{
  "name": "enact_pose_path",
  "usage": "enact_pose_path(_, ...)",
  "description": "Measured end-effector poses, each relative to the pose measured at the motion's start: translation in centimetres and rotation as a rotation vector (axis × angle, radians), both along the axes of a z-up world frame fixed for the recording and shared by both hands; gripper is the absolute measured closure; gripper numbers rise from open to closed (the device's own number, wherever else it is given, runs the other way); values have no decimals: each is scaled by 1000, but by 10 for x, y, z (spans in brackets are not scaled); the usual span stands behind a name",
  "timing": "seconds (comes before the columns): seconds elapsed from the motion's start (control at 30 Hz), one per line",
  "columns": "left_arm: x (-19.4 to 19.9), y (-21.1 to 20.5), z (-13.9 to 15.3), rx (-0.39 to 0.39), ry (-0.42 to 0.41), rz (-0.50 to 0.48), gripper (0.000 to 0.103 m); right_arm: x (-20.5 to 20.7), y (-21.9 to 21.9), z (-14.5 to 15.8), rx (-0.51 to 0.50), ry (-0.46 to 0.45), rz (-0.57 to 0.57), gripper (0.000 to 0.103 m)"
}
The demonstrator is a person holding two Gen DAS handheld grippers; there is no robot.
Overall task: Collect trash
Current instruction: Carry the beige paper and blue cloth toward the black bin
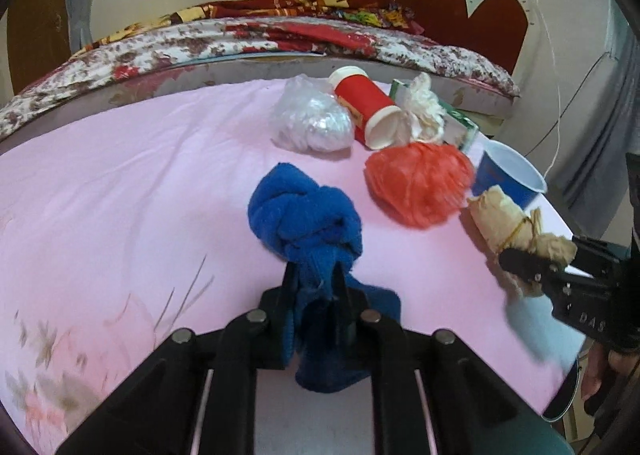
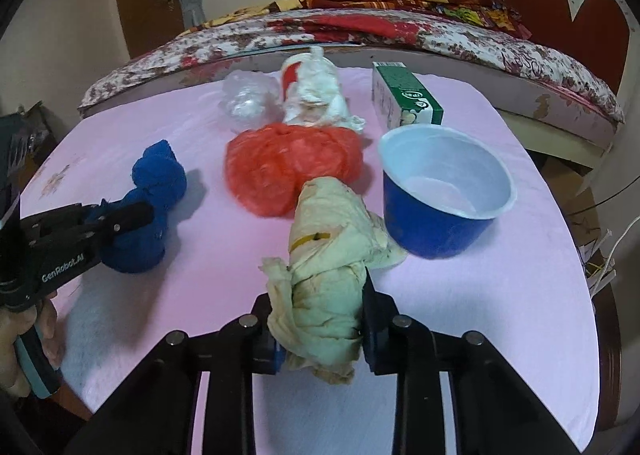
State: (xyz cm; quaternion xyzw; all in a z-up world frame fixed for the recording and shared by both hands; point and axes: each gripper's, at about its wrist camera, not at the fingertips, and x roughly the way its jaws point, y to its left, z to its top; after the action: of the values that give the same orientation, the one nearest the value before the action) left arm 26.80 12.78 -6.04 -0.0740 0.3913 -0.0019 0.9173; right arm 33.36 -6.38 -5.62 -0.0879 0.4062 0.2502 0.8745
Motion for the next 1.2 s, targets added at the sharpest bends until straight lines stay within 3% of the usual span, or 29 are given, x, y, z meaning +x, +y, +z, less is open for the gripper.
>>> enact_pose_path(0.27, -41, -22, 10, 6, -29, -30, 88, -47, -21, 19, 25, -50, 3, 72)
enact_pose_path(0.73, -92, -101, 28, 14, -145, -174, 88, -127, -132, 37, 51, -133, -104, 72)
enact_pose_path(1.2, -97, -182, 30, 22, -139, -328, 88, -142, -221, 31, 59, -98, -243, 72)
